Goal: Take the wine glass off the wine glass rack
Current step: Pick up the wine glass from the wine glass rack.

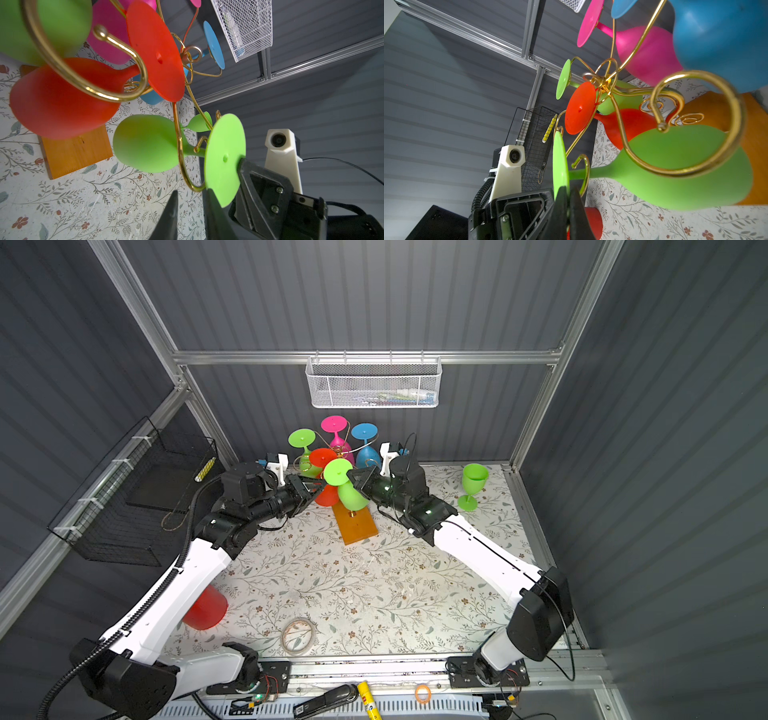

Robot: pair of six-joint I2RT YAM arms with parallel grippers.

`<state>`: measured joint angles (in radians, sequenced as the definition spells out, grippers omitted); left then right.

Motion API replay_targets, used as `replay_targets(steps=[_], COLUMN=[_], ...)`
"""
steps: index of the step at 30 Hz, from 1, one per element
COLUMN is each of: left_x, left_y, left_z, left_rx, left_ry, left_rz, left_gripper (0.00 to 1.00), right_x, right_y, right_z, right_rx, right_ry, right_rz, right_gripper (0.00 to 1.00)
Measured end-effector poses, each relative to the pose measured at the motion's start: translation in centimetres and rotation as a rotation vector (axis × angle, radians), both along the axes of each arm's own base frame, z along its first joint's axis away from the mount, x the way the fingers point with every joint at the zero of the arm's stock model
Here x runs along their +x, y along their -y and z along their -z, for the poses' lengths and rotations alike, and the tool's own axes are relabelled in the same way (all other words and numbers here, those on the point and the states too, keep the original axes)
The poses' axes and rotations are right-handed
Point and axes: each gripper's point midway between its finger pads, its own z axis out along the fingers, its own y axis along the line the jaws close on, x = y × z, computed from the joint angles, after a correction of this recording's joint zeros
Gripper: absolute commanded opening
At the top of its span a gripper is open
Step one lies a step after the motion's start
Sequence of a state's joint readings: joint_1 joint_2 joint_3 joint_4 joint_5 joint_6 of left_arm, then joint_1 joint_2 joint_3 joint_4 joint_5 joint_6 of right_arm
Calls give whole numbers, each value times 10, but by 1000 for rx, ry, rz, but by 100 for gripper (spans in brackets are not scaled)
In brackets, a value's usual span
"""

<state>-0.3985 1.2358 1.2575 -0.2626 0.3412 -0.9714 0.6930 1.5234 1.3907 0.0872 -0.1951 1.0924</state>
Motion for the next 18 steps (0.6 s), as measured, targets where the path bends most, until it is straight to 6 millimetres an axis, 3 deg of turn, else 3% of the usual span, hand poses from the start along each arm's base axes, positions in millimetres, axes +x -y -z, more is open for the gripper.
replay_targets(steps=[7,18], left_x=[3,-5], left_y=[-7,-24], left_z=[1,-19], left_rx=[41,93], left_ry=[15,95], left_rz=[-36,-92], left_gripper=[29,34], right_x=[-2,-6], right_y=[-2,-14], right_z=[-3,-14], right_rx=[10,60], right_ry=[-2,-16], right_rz=[-11,-48], right_gripper=[0,0])
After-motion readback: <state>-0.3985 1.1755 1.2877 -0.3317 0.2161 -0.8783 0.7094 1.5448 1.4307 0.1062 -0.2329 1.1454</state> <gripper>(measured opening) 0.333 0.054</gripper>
